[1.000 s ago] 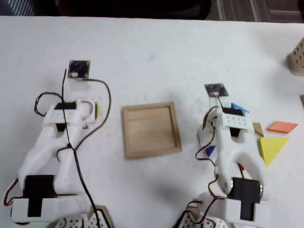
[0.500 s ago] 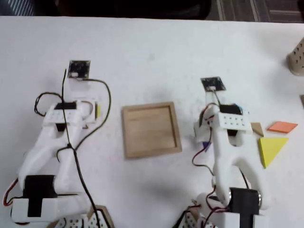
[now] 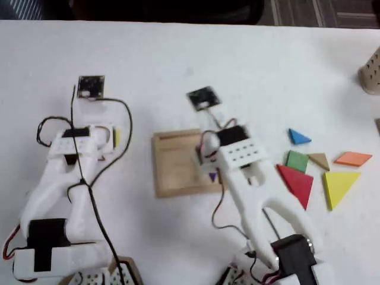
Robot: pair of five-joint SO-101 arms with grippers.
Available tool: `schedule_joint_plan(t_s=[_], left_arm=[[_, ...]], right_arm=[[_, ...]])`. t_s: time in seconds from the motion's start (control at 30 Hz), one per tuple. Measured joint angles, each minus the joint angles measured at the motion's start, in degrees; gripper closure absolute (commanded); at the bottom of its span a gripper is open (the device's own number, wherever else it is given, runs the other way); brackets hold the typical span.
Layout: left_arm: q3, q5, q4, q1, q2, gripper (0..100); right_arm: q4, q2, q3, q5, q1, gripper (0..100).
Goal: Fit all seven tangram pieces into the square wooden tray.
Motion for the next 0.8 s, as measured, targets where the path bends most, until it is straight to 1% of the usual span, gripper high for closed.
schedule_joint_plan(t_s=[0.1, 0.2, 0.33, 0.4, 0.53, 0.63, 0.7, 0.8], left_arm=[[0.00, 0.00, 0.00, -0.18, 0.00, 86], [0.00, 0.00, 0.00, -0.18, 0.00, 86], [0.00, 0.00, 0.00, -0.26, 0.00, 86], [0.00, 0.00, 0.00, -0.26, 0.00, 86], [0.00, 0.00, 0.00, -0.26, 0.00, 87], [0.00, 0.00, 0.00, -0.26, -0.18, 87], [0.09, 0.00, 0.00, -0.26, -1.23, 87], [1.14, 0.00, 0.00, -0.26, -4.13, 87]], right_arm=[[-3.52, 0.35, 0.00, -0.44, -2.99, 87.9], [-7.03, 3.43, 0.00, -0.44, -3.87, 87.6], [-8.35, 9.49, -1.23, -0.44, -3.69, 79.2], [-8.35, 12.40, -2.99, -0.44, -3.69, 76.8], [-8.35, 16.97, -6.51, -0.44, -3.69, 80.3], [-5.19, 17.14, -9.93, -0.44, -3.43, 83.7], [-2.29, 17.14, -11.78, -0.44, -2.29, 87.4], [0.70, 16.09, -12.48, -0.44, 0.09, 96.1]])
